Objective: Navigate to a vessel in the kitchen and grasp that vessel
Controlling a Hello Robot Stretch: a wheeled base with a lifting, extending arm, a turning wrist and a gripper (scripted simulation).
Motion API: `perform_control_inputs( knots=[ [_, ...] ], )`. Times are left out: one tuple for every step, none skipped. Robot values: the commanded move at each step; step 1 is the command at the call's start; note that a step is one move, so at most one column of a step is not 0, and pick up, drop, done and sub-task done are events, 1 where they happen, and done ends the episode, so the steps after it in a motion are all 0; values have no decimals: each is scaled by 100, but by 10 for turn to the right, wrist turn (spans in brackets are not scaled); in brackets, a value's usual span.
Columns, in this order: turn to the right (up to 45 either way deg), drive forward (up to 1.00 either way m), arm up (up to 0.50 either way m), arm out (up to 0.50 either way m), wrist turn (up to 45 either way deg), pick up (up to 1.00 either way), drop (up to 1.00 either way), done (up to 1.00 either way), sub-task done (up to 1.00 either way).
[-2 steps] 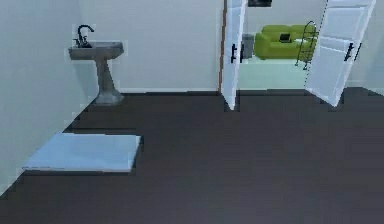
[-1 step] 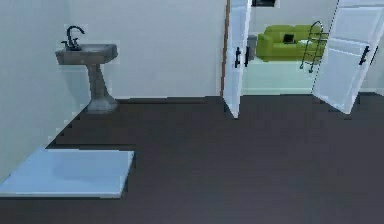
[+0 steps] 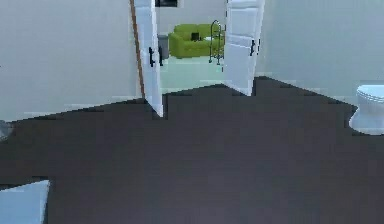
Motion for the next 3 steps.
perform_control_inputs(
  knots=[
    [30, 0, 0, 0, 0, 0, 0, 0, 0],
    [0, 100, 0, 0, 0, 0, 0, 0, 0],
    [0, 100, 0, 0, 0, 0, 0, 0, 0]
  ],
)
